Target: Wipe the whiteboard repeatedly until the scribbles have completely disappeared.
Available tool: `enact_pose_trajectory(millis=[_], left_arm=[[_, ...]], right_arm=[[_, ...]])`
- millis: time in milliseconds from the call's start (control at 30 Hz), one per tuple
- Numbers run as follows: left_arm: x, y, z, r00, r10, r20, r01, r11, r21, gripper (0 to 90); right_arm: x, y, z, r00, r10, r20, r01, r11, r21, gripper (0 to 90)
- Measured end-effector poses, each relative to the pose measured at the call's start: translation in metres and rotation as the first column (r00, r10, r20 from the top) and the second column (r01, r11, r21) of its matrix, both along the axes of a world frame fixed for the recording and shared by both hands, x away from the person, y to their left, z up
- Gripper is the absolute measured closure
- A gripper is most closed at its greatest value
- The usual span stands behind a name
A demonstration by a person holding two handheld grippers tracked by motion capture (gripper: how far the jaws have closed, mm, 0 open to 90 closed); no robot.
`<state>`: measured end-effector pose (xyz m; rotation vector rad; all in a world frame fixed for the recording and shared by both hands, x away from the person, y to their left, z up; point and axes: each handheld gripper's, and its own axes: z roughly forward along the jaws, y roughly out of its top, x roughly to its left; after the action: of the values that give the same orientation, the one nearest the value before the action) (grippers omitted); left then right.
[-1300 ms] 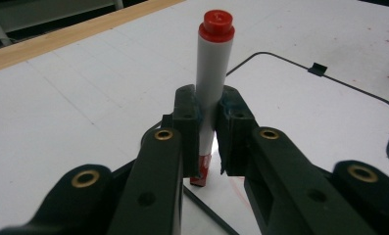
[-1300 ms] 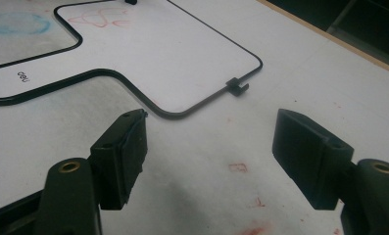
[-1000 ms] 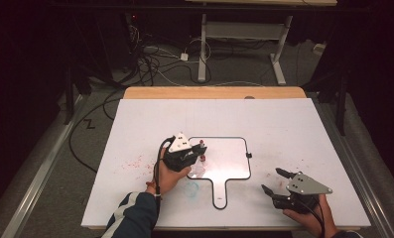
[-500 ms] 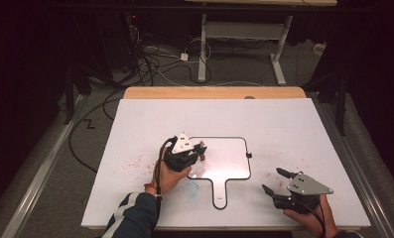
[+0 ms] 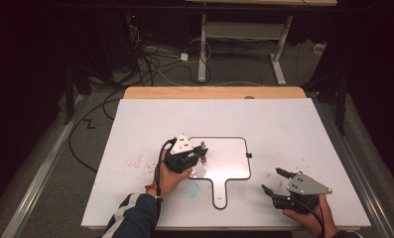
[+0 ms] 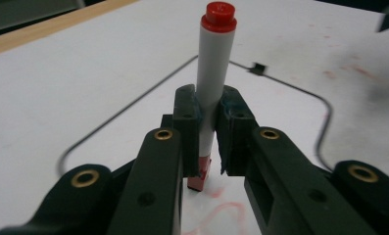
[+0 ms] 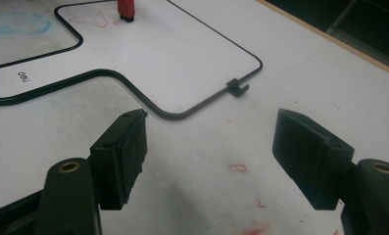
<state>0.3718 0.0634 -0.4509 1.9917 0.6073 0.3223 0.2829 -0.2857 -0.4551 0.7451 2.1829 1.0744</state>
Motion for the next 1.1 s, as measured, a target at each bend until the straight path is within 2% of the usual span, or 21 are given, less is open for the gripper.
enact_pose_trajectory(millis=[100,233,300,367,500,600,667,700,800,867,1033,1100], left_arm=[[-0.010,-0.011,0.001,0.9988,-0.048,0.012,0.047,0.9986,0.021,78.8],[-0.009,-0.010,0.004,0.9985,-0.053,0.009,0.053,0.9977,0.043,78.9],[-0.006,-0.004,0.004,0.9994,-0.030,0.017,0.029,0.9980,0.057,78.9],[-0.001,0.004,0.005,0.9994,0.014,0.032,-0.016,0.9970,0.075,78.9],[0.008,0.021,0.004,0.9956,0.080,0.049,-0.084,0.9924,0.090,78.9],[0.015,0.034,0.003,0.9914,0.123,0.046,-0.126,0.9887,0.081,78.9],[0.017,0.039,0.002,0.9913,0.131,0.017,-0.131,0.9903,0.046,78.9],[0.017,0.039,0.001,0.9914,0.130,0.015,-0.131,0.9904,0.044,78.9],[0.013,0.035,0.001,0.9943,0.106,-0.001,-0.106,0.9939,0.030,78.9],[0.006,0.029,0.001,0.9975,0.070,-0.010,-0.070,0.9974,0.018,78.8],[-0.012,0.010,0.003,0.9997,-0.026,0.002,0.026,0.9985,0.048,78.8],[-0.017,0.005,0.004,0.9991,-0.040,0.012,0.039,0.9972,0.064,78.8]], right_arm=[[0.000,-0.001,0.001,1.0000,-0.002,0.002,0.002,1.000,0.002,29.8],[0.000,-0.001,0.001,1.0000,-0.003,0.002,0.003,1.000,0.002,29.7],[0.000,-0.001,0.001,1.0000,-0.002,0.004,0.002,1.000,0.000,29.7],[0.000,-0.001,0.001,1.0000,-0.001,0.005,0.001,1.000,0.000,29.8],[0.000,-0.001,0.000,1.0000,-0.003,0.002,0.003,1.000,-0.001,29.7],[0.000,-0.001,0.001,1.0000,-0.003,0.006,0.003,1.000,0.000,29.7],[0.000,0.000,0.001,1.0000,-0.003,0.005,0.003,1.000,-0.003,29.8],[0.000,0.000,0.000,1.0000,-0.001,0.003,0.001,1.000,-0.003,29.8],[0.000,0.000,0.001,1.0000,0.000,0.007,0.000,1.000,-0.003,29.7],[0.000,-0.001,0.001,1.0000,-0.002,0.009,0.002,1.000,-0.001,29.7],[0.000,0.000,0.001,1.0000,-0.002,0.007,0.002,1.000,-0.003,29.7],[-0.001,0.000,0.001,0.9999,-0.001,0.010,0.001,1.000,-0.002,29.7]])
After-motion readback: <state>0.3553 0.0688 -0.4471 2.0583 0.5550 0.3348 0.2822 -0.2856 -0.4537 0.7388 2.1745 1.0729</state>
